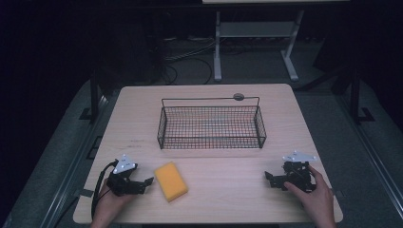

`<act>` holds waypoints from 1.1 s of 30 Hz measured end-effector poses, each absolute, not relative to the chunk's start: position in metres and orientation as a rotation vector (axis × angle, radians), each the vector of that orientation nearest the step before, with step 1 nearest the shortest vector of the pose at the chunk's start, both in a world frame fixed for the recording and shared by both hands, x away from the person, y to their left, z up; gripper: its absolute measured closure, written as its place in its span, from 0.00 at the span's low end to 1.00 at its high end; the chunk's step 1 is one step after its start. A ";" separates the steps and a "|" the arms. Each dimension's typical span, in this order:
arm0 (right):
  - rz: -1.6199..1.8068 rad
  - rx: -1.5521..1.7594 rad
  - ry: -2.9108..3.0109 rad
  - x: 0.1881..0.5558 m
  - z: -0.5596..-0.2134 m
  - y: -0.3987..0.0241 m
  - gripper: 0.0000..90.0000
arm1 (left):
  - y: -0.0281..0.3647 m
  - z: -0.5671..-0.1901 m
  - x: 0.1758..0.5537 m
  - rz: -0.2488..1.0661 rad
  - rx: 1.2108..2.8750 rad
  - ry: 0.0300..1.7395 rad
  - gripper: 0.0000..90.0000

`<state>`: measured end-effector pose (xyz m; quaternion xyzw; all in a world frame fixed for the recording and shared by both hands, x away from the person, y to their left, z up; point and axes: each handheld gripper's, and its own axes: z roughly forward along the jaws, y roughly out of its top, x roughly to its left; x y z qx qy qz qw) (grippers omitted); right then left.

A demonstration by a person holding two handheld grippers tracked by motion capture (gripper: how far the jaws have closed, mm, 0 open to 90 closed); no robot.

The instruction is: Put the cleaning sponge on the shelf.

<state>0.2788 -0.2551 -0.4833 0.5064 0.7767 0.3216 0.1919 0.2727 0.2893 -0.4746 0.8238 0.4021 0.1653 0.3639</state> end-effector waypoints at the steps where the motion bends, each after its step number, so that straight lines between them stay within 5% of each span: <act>1: 0.903 1.422 2.181 0.279 -0.483 -0.255 0.00 | 0.290 -0.475 0.273 0.422 2.114 1.036 0.14; 12: 0.902 1.419 2.182 0.279 -0.483 -0.255 0.00 | 0.292 -0.474 0.271 0.432 2.118 1.033 0.17; 16: 0.902 1.419 2.182 0.279 -0.483 -0.255 0.00 | 0.295 -0.470 0.268 0.420 2.125 1.043 0.26; 24: 0.903 1.420 2.181 0.279 -0.483 -0.255 0.00 | 0.303 -0.453 0.262 0.360 2.123 1.040 0.68; 25: 0.904 1.421 2.180 0.279 -0.483 -0.255 0.00 | 0.304 -0.451 0.262 0.351 2.129 1.040 0.80; 30: 0.903 1.420 2.181 0.279 -0.483 -0.255 0.00 | 0.303 -0.443 0.258 0.324 2.174 1.038 0.99; 33: 0.903 1.420 2.182 0.279 -0.483 -0.255 0.00 | 0.300 -0.442 0.257 0.293 2.208 1.047 1.00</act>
